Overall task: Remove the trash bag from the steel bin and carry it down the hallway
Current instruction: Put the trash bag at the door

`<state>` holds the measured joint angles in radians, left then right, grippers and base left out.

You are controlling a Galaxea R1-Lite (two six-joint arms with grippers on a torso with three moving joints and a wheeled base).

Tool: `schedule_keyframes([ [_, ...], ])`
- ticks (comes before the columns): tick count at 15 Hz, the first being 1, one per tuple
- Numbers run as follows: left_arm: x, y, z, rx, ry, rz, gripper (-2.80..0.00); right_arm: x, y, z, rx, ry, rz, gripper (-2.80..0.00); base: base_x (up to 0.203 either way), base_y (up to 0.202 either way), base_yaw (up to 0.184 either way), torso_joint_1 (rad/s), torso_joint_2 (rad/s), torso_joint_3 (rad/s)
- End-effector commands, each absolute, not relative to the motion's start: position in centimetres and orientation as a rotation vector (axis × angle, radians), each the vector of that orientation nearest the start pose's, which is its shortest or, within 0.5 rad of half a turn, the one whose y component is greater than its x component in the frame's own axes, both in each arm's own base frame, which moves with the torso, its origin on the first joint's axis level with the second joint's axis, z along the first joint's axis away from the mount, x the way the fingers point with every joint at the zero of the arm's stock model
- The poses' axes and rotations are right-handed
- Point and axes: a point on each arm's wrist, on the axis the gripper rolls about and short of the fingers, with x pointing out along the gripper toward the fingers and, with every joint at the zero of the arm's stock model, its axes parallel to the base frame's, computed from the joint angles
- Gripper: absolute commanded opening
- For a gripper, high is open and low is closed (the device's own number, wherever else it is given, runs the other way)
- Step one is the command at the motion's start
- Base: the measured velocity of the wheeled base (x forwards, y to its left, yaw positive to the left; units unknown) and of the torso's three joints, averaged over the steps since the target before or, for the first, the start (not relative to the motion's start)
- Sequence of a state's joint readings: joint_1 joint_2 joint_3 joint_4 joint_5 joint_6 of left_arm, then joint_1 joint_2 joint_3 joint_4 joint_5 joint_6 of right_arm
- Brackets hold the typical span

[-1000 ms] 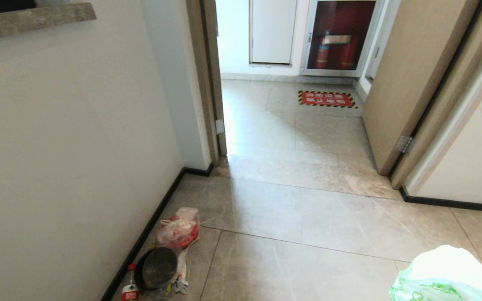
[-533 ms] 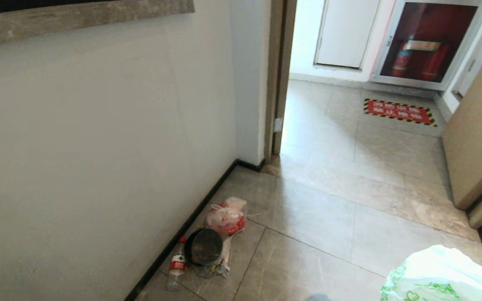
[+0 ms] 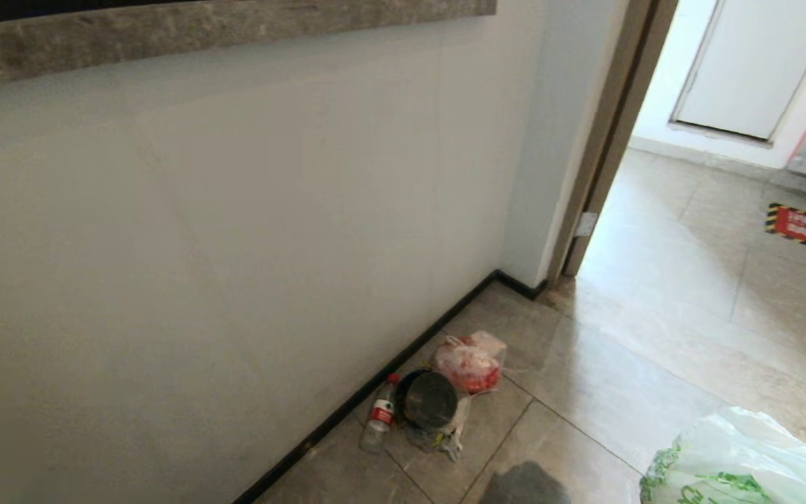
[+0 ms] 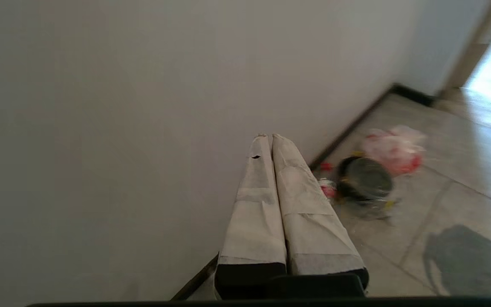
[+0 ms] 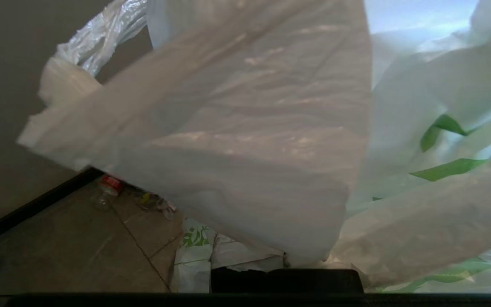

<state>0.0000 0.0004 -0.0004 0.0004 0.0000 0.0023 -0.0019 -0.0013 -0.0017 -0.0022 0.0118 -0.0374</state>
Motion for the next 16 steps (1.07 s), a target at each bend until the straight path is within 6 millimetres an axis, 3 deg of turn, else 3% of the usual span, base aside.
schedule_keyframes([
  [1,-2.27,0.0,7.55,0.002,0.002,0.0,-2.8,-2.59,0.03,7.51,-0.039,-0.044,0.01,-2.8,-0.001,-0.009,0.177,-0.002,0.0,-0.002],
  [16,-2.27,0.0,7.55,-0.002,0.002,0.0,-2.8,-2.59,0.04,7.49,-0.037,-0.042,0.011,-2.8,0.0,-0.009,0.164,0.002,0.0,0.002],
])
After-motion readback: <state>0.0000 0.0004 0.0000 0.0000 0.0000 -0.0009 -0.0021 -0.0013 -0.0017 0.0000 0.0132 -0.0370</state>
